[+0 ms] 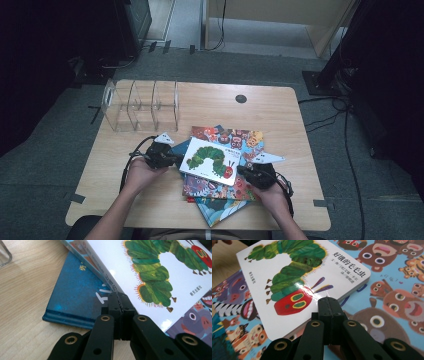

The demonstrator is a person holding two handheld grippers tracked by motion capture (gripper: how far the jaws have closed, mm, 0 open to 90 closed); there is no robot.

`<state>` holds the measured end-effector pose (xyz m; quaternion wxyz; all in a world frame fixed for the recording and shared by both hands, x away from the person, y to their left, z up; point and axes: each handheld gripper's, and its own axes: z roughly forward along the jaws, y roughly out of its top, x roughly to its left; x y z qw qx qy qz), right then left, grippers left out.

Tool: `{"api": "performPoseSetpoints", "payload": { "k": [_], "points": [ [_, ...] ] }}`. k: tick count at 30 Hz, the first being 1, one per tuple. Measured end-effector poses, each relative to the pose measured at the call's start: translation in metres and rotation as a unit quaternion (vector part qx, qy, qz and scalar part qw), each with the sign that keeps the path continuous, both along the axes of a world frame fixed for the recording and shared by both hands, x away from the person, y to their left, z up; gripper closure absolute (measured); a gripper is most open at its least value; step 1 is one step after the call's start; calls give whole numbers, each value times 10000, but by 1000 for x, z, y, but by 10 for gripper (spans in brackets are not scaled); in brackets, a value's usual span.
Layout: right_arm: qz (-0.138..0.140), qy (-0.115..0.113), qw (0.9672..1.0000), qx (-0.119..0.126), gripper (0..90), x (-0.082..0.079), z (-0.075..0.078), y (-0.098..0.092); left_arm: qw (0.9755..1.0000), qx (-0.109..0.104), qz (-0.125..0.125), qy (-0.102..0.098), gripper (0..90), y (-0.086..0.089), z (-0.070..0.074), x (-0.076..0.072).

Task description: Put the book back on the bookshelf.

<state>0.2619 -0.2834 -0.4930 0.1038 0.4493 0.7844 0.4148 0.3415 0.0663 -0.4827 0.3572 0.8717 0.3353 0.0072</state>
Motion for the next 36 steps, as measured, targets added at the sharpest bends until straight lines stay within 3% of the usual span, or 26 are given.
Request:
{"api": "performPoseSetpoints", "payload": {
  "k": [10,13,14,21,27,30,36],
  "points": [
    [-102,-7,9999,-36,900,32,-1,4,10000,-30,41,71,900,10,-1,-14],
    [-101,16,9999,-59,900,42,0,7,9999,41,28,111,900,9,-2,-18],
    [-104,12,9999,-62,900,45,0,8,9998,181,-3,111,900,8,-5,-22],
    [-93,-35,9998,-167,900,62,1,14,9996,144,-64,233,900,5,-8,-34],
    [-18,7,10000,-62,900,71,0,14,9997,53,-32,230,900,6,-10,-38],
    [-45,61,10000,-23,900,73,0,12,9999,-16,57,135,900,12,-6,-36],
    [2,-21,10000,-15,900,64,5,8,9999,-113,100,12,900,19,0,-26]
  ]
}}
